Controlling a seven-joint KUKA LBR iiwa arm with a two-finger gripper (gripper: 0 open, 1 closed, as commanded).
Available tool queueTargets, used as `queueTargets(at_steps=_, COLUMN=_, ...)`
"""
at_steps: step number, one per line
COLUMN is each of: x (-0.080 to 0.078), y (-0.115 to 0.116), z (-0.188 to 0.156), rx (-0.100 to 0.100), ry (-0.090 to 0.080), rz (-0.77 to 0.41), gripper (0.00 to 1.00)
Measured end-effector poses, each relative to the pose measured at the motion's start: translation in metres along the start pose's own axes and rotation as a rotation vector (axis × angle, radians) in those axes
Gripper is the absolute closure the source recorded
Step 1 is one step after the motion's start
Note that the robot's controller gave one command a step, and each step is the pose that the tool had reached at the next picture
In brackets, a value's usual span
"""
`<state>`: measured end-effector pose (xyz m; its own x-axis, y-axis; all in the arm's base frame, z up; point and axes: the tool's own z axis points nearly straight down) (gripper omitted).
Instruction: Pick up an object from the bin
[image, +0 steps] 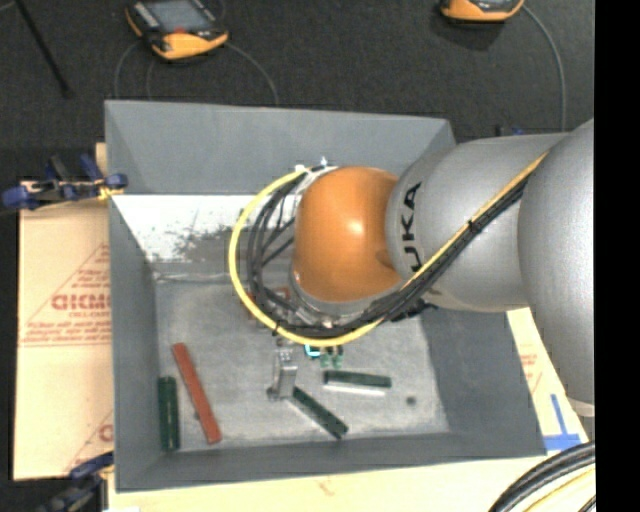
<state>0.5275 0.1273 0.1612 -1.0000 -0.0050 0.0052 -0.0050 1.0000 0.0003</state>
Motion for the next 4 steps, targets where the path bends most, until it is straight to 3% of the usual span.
queueTargets(at_steps=1, x=-0.002, y=-0.001, z=-0.004, rx=-0.001, ry=-0.008, rz=0.004, gripper=0.0)
queueTargets(at_steps=2, x=0.023, y=-0.021, z=0.021, rx=-0.002, ry=-0.01, rz=0.058, gripper=0.0)
queueTargets(at_steps=3, x=-0.01, y=-0.058, z=0.063, rx=-0.001, ry=-0.01, rz=0.084, gripper=0.0)
queueTargets(at_steps=4, x=0.001, y=-0.076, z=0.078, rx=0.001, ry=-0.011, rz=-0.034, gripper=0.0)
